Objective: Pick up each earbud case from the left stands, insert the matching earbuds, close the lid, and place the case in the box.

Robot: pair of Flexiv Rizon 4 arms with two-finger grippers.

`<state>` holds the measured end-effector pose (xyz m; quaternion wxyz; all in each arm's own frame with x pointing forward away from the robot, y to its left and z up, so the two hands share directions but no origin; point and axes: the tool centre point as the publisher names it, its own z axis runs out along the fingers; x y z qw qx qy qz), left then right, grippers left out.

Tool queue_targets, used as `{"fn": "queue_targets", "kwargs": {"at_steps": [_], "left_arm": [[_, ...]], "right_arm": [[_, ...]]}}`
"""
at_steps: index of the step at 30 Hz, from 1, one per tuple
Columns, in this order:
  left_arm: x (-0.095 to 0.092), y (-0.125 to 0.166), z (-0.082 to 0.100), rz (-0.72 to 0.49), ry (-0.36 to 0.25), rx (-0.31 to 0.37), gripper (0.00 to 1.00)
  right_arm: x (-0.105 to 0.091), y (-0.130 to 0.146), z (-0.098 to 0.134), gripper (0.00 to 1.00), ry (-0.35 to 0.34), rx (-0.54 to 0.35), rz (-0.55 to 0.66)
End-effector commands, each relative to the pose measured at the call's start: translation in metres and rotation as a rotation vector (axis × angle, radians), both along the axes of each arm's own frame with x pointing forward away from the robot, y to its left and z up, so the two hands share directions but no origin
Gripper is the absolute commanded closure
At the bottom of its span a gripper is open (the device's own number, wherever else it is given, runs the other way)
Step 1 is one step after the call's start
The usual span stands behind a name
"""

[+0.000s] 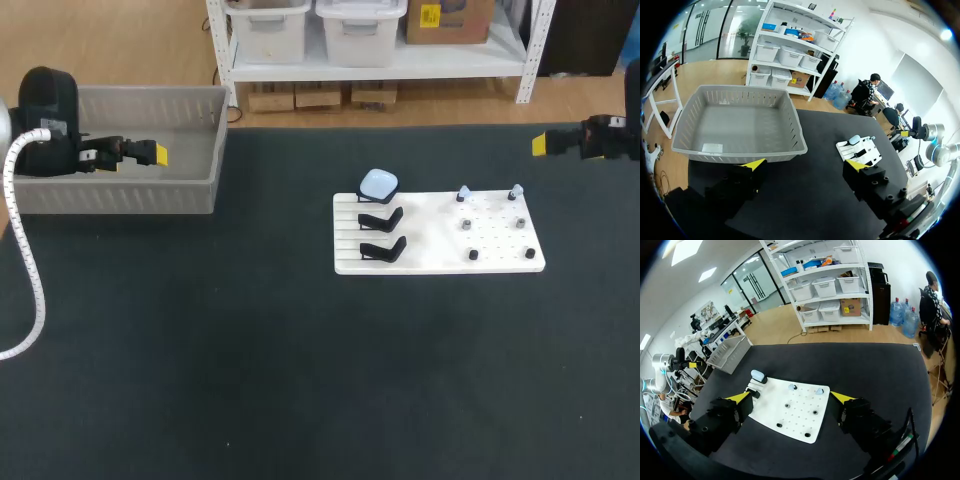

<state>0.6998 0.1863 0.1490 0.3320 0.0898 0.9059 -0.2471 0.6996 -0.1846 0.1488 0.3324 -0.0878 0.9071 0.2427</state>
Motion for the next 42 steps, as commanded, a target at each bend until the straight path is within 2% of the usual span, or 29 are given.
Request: {"fn": "queue_targets", "kwargs": {"at_steps": [1,17,18,22,28,35,42], "left_arm": [[0.0,-0.001,0.001,0.004,0.004,0.006,0.0],[0.0,-0.001,0.001,0.004,0.004,0.006,0.0],[0.0,-0.002,0.002,-0.019,-0.006,-0.008,0.0],[0.001,-0.01,0.012,-0.156,-0.119,-0.056,0.0],[0.009,-0.02,0.026,-0.376,-0.273,-0.052,0.0],[0.023,-0.037,0.034,-0.611,-0.351,-0.016,0.0],[0.035,-0.058,0.028,-0.811,-0.383,0.01,0.0]], "right_arm": [[0.0,0.0,0.0,0.0,0.001,-0.002,-0.001],[0.0,0.0,0.0,0.0,0.001,-0.002,-0.001],[0.0,0.0,0.0,0.0,0.001,-0.002,-0.001],[0.0,0.0,0.0,0.0,0.001,-0.002,-0.001],[0.0,0.0,0.0,0.0,0.001,-0.002,-0.001],[0.0,0.0,0.0,0.0,0.001,-0.002,-0.001],[0.0,0.0,0.0,0.0,0.001,-0.002,-0.001]]}}
